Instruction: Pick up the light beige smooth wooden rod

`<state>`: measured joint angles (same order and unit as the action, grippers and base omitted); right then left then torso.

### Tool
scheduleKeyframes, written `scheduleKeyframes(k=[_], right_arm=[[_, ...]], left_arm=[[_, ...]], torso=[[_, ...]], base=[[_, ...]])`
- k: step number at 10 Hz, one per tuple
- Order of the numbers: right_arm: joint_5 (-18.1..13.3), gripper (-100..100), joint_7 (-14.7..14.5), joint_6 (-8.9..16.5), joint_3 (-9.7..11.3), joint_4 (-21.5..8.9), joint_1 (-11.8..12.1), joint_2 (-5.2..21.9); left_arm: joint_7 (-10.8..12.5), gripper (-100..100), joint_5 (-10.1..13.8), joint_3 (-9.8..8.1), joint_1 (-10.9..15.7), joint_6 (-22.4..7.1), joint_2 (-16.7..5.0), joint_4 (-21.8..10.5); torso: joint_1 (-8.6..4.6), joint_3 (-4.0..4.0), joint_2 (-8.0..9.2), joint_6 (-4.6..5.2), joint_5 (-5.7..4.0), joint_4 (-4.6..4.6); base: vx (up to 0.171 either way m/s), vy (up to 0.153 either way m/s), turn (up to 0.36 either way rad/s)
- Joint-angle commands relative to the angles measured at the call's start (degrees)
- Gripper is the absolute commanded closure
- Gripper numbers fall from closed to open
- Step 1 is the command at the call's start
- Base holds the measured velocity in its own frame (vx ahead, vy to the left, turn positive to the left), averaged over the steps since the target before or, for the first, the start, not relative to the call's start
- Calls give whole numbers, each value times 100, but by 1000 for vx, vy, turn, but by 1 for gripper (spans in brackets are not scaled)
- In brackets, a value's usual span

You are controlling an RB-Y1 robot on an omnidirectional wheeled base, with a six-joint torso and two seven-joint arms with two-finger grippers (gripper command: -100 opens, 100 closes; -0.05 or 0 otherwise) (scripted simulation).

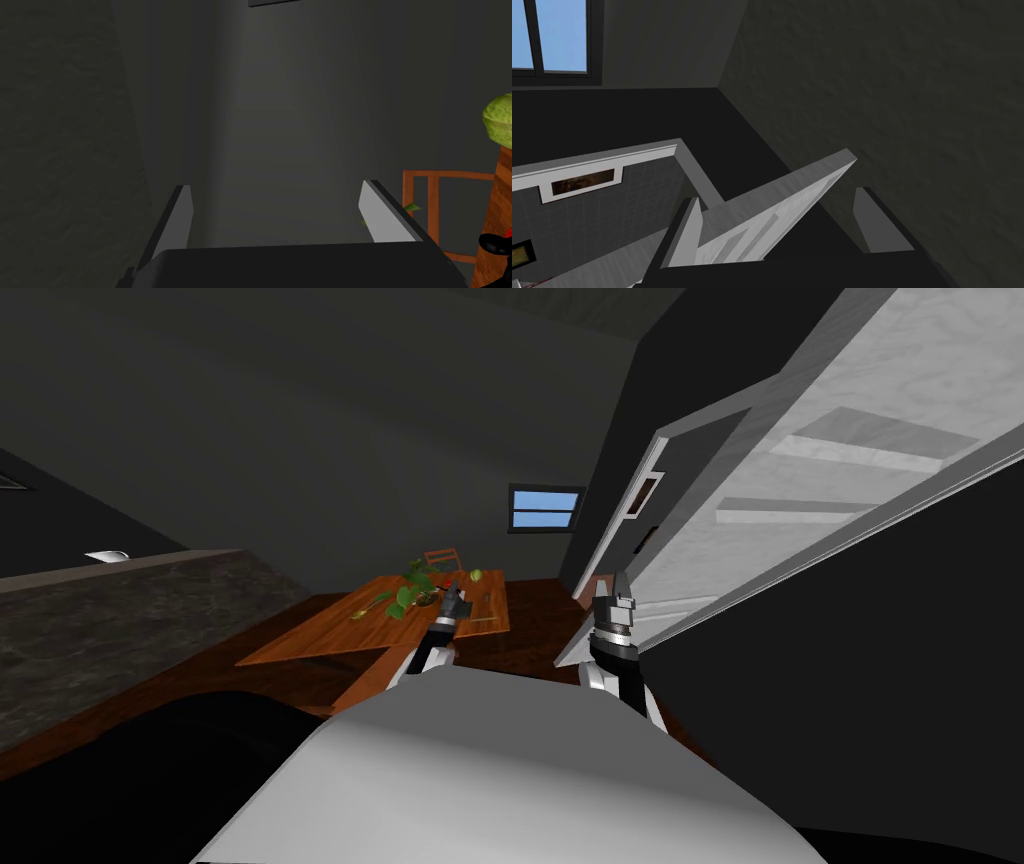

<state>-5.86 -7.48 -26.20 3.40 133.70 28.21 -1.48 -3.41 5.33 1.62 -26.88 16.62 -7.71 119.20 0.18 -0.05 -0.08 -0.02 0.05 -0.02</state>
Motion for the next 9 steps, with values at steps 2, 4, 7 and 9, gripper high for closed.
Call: scheduleKeyframes(k=[2,4,7,9], right_arm=[[0,0,0,0,0,0,-1,0],[0,0,0,0,0,0,0,0],[0,0,0,0,0,0,0,0],[0,0,0,0,0,0,-1,0]], left_arm=[[143,-100,252,-68,182,-231,-140,-430],[212,-100,377,-99,275,-339,-185,-698],[360,-100,643,-164,474,-571,-248,-1201],[439,-100,782,-199,580,-693,-269,-1527]], torso=[[0,1,1,3,-1,0],[-1,0,0,0,0,0],[4,-1,-2,-2,1,0],[7,1,1,3,1,0]], base=[[12,49,-217],[9,44,-169],[12,55,-194],[1,64,-247]])
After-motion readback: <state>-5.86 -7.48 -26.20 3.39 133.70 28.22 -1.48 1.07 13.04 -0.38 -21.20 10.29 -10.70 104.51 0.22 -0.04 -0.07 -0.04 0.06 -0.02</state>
